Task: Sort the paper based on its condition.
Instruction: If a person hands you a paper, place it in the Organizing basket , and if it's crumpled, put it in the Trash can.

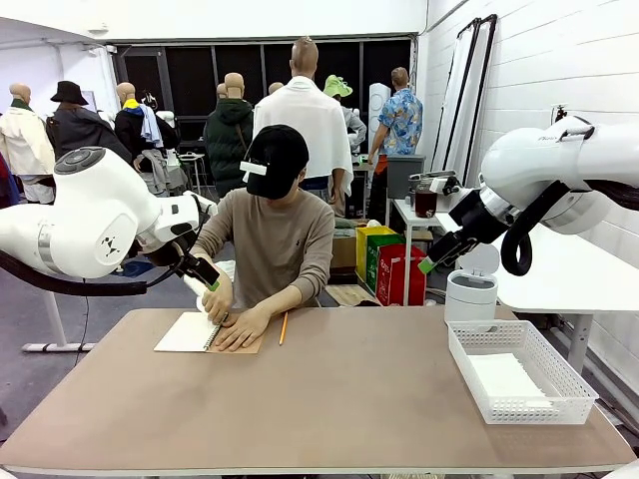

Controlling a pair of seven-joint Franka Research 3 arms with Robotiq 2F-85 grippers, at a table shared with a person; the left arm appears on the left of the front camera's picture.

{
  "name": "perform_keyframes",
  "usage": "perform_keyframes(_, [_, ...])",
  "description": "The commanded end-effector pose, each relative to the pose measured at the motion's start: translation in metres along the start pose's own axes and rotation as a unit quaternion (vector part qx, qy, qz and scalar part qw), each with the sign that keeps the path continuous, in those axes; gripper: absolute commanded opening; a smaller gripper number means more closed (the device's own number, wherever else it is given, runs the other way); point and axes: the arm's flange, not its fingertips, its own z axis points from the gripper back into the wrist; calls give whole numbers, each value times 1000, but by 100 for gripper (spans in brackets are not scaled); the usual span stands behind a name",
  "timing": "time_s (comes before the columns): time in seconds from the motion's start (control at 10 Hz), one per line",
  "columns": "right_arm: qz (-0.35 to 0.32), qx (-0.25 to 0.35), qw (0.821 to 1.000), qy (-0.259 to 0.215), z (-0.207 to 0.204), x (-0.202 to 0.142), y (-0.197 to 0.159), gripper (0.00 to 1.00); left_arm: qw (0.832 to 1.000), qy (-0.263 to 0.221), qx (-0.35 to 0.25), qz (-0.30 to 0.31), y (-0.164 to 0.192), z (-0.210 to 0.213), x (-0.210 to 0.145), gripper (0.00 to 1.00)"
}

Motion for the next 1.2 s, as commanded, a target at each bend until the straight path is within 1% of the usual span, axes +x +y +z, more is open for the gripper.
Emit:
perform_keyframes(0.0, [0,2,1000,3,-1,1,0,100,1000,0,-1,1,1,0,-1,100])
perform_keyframes(1.1, [0,2,1000,3,-1,1,0,100,1000,0,-1,1,1,0,-1,100])
